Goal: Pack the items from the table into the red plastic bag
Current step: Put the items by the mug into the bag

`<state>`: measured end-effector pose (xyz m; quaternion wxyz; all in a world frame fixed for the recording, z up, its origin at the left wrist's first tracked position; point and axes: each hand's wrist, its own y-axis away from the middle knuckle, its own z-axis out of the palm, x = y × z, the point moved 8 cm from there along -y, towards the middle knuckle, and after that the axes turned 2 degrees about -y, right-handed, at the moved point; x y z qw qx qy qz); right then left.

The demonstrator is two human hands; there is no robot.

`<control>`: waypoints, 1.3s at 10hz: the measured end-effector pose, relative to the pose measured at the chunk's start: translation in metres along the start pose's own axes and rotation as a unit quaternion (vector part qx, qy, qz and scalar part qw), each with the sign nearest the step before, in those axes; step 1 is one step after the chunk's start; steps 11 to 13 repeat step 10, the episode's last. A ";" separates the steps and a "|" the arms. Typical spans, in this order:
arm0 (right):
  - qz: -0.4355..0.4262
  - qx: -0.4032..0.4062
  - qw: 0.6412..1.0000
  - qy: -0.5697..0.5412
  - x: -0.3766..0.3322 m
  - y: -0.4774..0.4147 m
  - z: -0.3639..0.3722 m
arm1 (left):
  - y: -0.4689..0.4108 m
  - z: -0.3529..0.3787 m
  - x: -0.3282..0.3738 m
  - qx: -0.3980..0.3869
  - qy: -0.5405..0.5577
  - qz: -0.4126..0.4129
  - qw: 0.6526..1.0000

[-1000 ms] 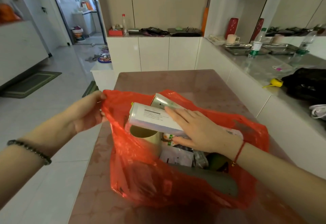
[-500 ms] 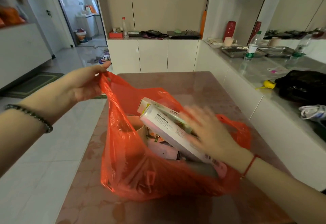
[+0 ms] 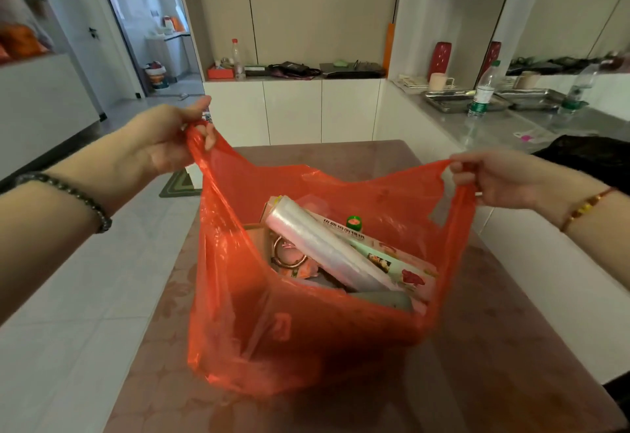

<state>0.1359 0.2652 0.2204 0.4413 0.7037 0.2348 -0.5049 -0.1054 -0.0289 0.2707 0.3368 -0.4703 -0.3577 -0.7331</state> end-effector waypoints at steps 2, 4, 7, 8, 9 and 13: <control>-0.004 0.026 0.976 -0.218 -0.063 -0.031 0.002 | -0.022 0.012 0.050 0.008 -0.068 0.076 0.995; -0.058 0.082 0.958 -0.269 -0.141 -0.063 -0.001 | -0.045 0.003 0.104 0.045 -0.117 0.172 0.977; -0.153 0.087 0.949 -0.261 -0.155 -0.073 -0.030 | -0.091 0.041 0.107 -0.008 -0.143 0.197 0.970; -0.110 0.112 0.985 -0.066 -0.142 -0.066 -0.039 | -0.098 0.057 0.093 -0.047 -0.123 0.170 0.977; -0.074 0.132 0.988 0.040 -0.127 -0.064 -0.049 | -0.100 0.065 0.077 -0.086 -0.120 0.140 0.979; -0.058 0.139 0.986 0.076 -0.104 -0.061 -0.050 | -0.099 0.060 0.058 -0.083 -0.150 0.116 0.978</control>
